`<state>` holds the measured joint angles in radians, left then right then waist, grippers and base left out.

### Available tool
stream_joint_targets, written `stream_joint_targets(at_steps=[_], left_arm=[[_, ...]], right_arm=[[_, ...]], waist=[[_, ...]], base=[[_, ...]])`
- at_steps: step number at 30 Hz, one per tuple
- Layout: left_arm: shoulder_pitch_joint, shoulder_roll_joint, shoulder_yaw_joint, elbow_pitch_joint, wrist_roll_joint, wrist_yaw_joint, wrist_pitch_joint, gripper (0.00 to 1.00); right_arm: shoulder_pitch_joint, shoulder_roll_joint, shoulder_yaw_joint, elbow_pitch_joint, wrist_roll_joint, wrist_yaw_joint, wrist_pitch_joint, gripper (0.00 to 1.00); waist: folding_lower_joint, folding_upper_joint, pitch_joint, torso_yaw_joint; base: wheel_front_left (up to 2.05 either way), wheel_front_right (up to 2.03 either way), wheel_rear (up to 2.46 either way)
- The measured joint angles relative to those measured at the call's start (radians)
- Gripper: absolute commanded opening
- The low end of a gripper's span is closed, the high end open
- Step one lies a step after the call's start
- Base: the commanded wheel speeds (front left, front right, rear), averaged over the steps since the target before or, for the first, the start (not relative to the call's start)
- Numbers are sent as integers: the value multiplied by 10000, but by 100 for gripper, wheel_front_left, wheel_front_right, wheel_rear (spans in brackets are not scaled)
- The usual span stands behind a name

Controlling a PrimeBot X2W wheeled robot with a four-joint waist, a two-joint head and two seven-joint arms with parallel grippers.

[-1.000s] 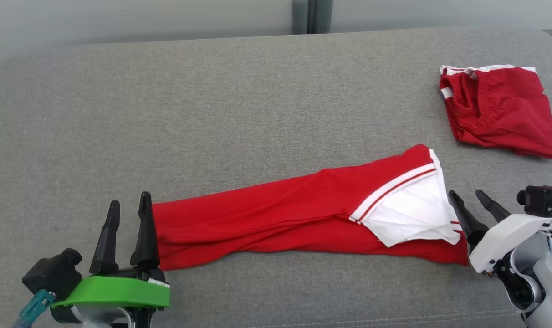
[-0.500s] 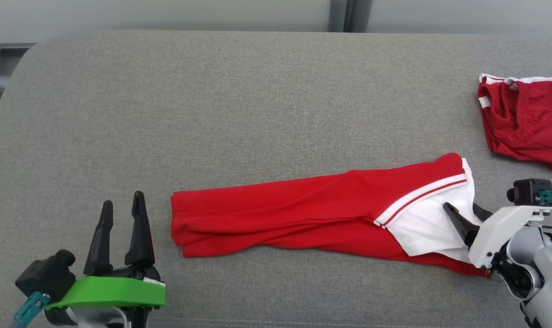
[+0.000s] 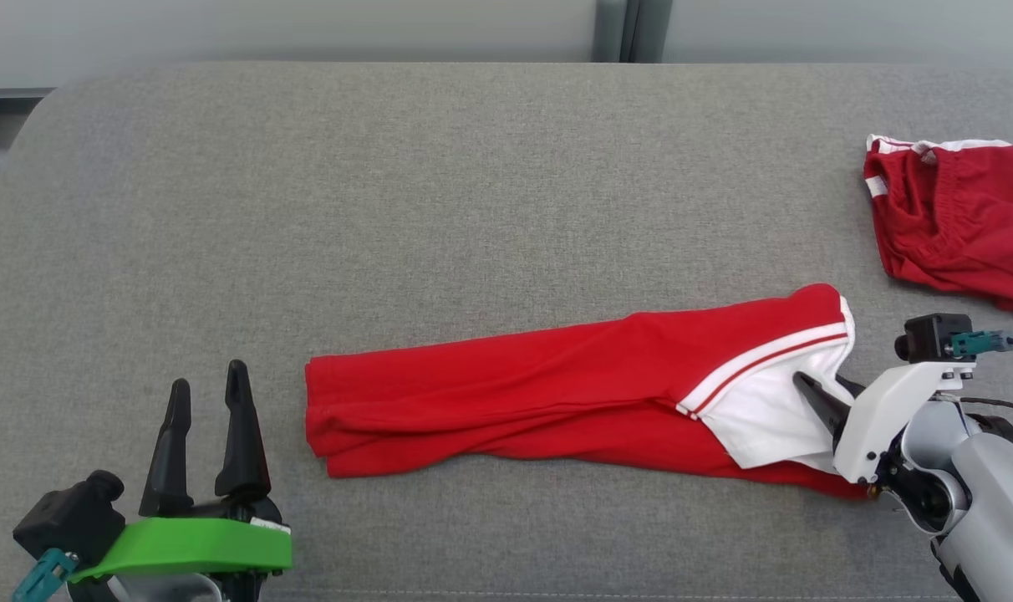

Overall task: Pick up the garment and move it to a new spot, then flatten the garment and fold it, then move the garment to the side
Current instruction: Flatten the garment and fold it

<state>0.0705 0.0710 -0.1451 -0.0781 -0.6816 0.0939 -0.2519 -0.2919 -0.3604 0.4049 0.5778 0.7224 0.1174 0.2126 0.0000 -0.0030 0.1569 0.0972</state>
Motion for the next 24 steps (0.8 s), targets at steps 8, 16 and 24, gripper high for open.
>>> stream_joint_targets(at_steps=[8,16,24], left_arm=[[214,-4,132,0,77,29,0,100],[430,-8,128,-13,94,29,2,100],[570,-12,71,-67,155,31,0,100]], right_arm=[[-278,52,167,82,-15,61,-155,0],[-673,-982,-234,134,-40,73,-464,0],[-742,-1329,-316,31,33,71,-571,0]], waist=[[0,0,-168,-323],[0,0,-393,-866],[0,0,-535,-1302]], base=[[0,0,0],[0,0,0],[0,0,0]])
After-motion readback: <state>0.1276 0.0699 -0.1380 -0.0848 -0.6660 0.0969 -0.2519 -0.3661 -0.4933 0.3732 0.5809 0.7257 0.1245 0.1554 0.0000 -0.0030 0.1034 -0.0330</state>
